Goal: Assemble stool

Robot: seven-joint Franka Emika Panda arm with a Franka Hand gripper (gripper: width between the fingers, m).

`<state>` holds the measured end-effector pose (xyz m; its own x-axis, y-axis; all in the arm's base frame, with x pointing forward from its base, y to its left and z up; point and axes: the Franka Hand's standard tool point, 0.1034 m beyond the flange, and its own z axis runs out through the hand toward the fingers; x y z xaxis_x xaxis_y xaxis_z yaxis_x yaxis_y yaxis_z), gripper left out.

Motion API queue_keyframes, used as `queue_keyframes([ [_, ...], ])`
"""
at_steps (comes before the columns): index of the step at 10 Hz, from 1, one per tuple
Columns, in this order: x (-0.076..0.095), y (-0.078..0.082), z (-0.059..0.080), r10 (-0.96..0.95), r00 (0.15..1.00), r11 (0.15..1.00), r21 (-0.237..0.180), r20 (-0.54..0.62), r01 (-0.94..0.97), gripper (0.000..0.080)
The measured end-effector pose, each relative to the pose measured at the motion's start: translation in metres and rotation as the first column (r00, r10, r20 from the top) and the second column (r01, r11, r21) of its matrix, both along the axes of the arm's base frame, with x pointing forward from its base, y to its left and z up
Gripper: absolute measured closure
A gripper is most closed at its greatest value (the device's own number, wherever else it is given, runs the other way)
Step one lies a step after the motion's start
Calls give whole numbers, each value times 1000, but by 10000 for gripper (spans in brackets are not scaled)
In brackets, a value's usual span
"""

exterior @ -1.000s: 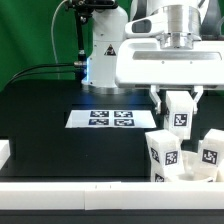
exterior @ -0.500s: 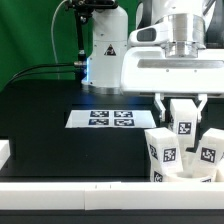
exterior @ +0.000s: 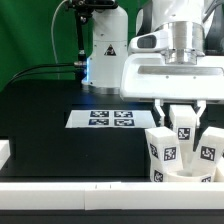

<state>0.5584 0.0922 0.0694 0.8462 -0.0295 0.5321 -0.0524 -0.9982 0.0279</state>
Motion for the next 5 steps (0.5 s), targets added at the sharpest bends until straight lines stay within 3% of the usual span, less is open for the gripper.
queue_keyframes([
  [3,-2,0,-2,3,1000,1000,-4,-17,-3,463],
  [4,-2,0,-4,6,1000,1000,-7,-23,-7,271],
  [5,-3,0,-4,11,1000,1000,-10,-28,-11,271],
])
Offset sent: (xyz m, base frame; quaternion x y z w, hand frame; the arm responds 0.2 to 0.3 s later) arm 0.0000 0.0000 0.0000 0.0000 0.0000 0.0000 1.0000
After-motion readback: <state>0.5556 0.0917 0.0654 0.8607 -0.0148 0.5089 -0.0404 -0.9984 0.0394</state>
